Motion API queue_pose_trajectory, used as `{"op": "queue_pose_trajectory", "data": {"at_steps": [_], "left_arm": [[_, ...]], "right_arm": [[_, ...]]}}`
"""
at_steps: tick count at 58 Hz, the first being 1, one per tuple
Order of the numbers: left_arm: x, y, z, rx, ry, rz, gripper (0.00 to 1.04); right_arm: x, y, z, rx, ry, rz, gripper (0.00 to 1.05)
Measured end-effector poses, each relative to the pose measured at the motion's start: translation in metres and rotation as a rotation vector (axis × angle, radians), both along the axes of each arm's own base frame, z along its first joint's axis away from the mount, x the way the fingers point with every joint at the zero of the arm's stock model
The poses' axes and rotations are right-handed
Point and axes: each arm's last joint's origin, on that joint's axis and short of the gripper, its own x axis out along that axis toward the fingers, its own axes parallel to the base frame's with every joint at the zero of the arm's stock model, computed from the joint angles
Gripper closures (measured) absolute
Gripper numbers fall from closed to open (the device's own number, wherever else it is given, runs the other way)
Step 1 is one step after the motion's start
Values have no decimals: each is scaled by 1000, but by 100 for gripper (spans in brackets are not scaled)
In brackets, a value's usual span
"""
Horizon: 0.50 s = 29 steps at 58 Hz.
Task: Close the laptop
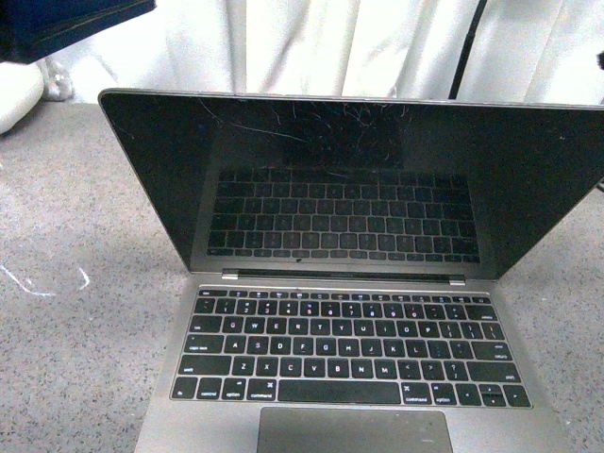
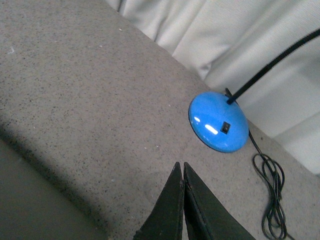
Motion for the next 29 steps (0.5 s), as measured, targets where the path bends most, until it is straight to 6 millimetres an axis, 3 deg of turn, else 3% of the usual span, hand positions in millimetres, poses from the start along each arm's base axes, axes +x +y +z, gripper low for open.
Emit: {"op": "queue_pose_trajectory", "data": {"at_steps": [11, 29], "left_arm": [[16, -14, 2, 90, -19, -46, 101], [25, -28, -19, 272, -16, -161, 101]], "right_arm": [[13, 11, 2, -55, -8, 50, 104], [21, 23, 6, -91, 15, 138, 104]]}}
